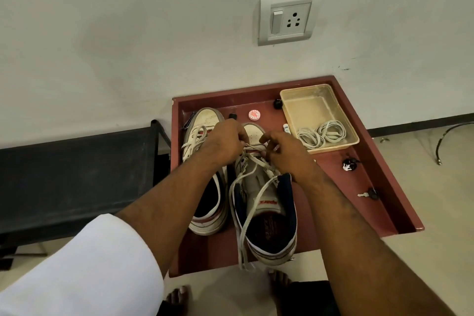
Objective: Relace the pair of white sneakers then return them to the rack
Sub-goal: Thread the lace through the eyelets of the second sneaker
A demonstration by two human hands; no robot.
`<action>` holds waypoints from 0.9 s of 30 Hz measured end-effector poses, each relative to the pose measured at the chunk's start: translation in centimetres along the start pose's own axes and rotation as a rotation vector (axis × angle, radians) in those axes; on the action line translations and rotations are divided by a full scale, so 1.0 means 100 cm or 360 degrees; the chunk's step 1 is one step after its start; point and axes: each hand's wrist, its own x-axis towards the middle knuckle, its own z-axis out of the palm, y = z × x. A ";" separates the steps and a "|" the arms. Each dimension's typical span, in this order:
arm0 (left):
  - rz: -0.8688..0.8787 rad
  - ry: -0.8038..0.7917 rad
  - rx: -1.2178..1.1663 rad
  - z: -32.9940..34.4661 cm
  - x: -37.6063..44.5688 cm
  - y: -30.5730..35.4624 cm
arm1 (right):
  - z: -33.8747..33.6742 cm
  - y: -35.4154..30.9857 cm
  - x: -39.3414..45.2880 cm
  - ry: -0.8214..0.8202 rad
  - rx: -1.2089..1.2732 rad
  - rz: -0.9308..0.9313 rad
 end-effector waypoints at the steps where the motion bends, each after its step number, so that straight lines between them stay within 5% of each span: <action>1: 0.0001 -0.0032 0.0035 -0.001 0.000 0.000 | 0.000 -0.002 -0.001 0.0030 0.0032 -0.0017; 4: 0.0000 -0.0075 0.0147 0.000 0.000 0.000 | -0.002 -0.009 -0.005 0.0073 0.0226 -0.0097; 10: -0.0002 -0.0094 0.0240 -0.001 -0.001 0.001 | -0.013 -0.020 -0.015 -0.0440 0.0306 0.0035; 19: 0.0021 -0.0071 0.0230 0.002 -0.002 0.000 | -0.012 -0.016 -0.012 -0.0177 0.0149 0.0031; 27: -0.0008 -0.0505 0.0233 -0.005 0.000 0.005 | -0.003 -0.010 -0.004 -0.0034 -0.0005 -0.0029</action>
